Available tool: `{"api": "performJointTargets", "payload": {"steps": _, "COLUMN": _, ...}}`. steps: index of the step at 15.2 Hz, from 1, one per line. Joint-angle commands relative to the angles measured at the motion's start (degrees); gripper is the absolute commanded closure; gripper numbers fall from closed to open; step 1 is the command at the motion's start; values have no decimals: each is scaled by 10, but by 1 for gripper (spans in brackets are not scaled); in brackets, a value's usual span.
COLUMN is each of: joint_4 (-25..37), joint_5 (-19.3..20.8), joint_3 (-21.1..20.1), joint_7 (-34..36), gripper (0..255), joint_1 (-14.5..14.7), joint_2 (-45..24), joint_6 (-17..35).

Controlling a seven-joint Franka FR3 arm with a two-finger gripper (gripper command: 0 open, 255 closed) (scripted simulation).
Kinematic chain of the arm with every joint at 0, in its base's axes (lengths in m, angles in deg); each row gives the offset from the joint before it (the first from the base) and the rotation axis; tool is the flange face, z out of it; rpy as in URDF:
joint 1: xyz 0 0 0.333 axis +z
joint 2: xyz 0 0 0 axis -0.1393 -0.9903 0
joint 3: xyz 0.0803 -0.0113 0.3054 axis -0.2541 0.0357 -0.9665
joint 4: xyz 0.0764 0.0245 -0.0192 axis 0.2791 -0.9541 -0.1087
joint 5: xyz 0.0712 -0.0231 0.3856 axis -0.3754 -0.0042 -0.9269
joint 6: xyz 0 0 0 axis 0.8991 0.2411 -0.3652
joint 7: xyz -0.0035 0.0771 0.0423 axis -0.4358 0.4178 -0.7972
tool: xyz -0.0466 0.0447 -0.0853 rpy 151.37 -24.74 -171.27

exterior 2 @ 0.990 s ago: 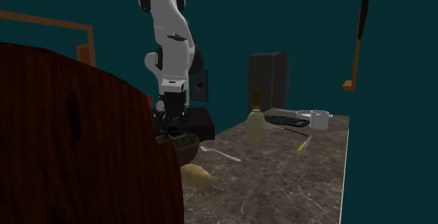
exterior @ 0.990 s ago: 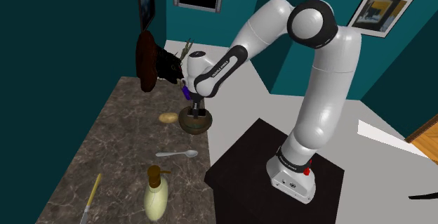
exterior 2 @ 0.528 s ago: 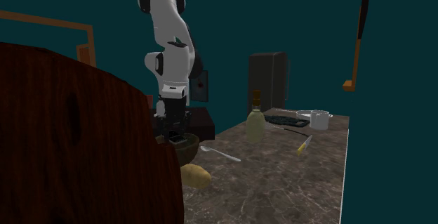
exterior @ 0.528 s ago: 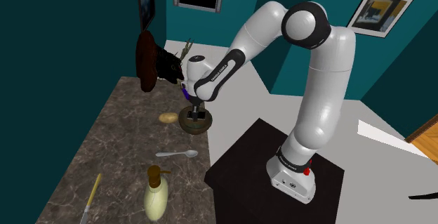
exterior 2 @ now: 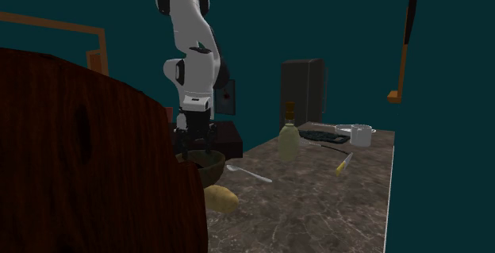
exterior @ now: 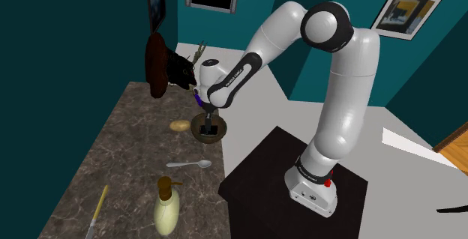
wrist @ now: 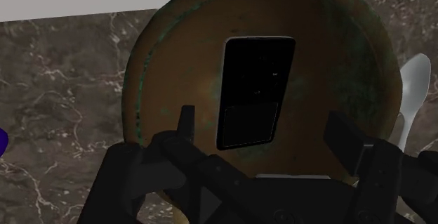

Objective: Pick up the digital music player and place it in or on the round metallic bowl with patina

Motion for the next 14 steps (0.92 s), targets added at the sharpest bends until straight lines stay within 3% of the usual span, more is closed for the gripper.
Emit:
{"api": "performJointTargets", "payload": {"steps": 1, "joint_4": 0, "joint_5": 0, "joint_3": 0, "joint_7": 0, "gripper": 0, "joint_1": 0, "joint_2": 0, "joint_6": 0}}
{"api": "performJointTargets", "payload": {"steps": 6, "joint_4": 4, "joint_5": -33, "joint_3": -18, "joint_7": -23, "gripper": 0, "joint_1": -8, "joint_2": 64, "joint_6": -65}}
{"api": "performJointTargets", "payload": {"steps": 14, "joint_4": 4, "joint_5": -33, "joint_3": -17, "joint_7": -23, "gripper": 0, "joint_1": -8, "joint_2": 64, "joint_6": -65}}
